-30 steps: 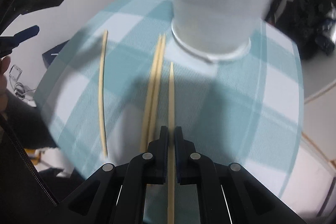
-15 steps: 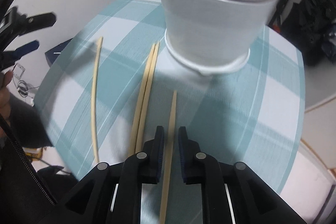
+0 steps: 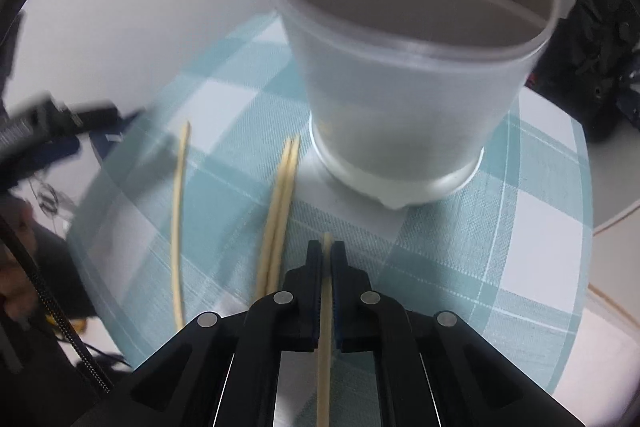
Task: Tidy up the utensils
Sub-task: 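Lower the right gripper and close it on one wooden chopstick, then lower the left gripper and close it on another wooden chopstick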
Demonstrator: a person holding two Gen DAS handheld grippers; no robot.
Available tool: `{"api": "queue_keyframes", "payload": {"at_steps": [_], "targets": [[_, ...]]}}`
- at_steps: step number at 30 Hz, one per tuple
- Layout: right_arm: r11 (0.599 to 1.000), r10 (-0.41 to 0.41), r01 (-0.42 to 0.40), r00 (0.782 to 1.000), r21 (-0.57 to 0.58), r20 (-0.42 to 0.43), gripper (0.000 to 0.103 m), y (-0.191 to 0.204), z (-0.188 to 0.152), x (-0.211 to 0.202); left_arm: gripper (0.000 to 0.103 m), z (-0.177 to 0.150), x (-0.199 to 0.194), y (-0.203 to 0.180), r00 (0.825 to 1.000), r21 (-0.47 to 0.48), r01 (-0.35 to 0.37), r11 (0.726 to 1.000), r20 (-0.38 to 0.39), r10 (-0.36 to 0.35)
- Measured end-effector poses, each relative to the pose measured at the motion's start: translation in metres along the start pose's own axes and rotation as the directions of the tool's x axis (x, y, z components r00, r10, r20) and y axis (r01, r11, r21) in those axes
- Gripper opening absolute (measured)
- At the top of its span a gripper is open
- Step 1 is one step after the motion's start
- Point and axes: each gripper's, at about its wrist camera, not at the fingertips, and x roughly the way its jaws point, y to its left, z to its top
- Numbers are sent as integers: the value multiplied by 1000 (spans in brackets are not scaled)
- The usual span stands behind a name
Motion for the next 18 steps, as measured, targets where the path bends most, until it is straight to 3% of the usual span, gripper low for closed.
{"api": "queue_keyframes", "payload": {"at_steps": [5, 13, 18], "targets": [[998, 54, -58, 993, 39, 104, 4, -14, 4, -33, 102, -1, 12, -9, 999, 25, -26, 999, -47, 27], [974, 121, -162, 964, 160, 238, 4, -38, 13, -63, 101, 2, 28, -22, 995, 51, -67, 996, -76, 71], [958, 138, -206, 942, 202, 308, 4, -58, 6, -80, 92, 2, 38, -27, 990, 54, -108, 993, -89, 112]]}}
